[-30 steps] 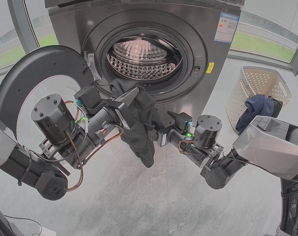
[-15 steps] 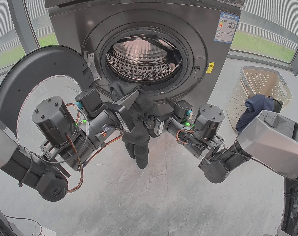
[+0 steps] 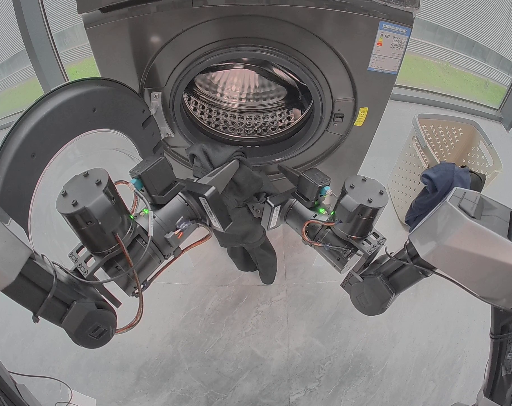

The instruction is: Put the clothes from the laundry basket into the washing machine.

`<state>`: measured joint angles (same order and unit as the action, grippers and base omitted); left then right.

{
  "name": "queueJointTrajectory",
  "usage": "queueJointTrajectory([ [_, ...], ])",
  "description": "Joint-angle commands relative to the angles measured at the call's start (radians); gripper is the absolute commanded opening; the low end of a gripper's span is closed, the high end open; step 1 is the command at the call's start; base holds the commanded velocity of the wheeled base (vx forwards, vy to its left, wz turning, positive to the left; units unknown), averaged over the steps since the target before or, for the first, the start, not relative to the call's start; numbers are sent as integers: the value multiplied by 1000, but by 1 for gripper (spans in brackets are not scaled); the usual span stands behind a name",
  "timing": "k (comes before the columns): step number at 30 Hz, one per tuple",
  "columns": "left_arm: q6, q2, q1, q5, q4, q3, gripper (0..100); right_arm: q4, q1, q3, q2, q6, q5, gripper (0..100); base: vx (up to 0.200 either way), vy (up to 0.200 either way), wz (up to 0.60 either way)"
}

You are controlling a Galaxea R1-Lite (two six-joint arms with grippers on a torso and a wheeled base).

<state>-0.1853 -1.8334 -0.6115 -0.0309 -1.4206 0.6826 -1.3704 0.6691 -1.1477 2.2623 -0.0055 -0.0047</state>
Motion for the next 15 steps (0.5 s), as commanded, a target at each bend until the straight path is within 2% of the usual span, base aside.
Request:
queueJointTrajectory([
  [1,-3,-1,1,-1,0,-3,0,-4,6,2,-15,1,0,0,0,0,0],
  [10,-8,-6,-1,-7,-32,-29,0,-25,-52,74,-118,19,0,0,0,0,0],
  [15,-9,-7,-22,-35,-31,-35,0,-32,-79,160,-201,22,3,0,0,0,0],
])
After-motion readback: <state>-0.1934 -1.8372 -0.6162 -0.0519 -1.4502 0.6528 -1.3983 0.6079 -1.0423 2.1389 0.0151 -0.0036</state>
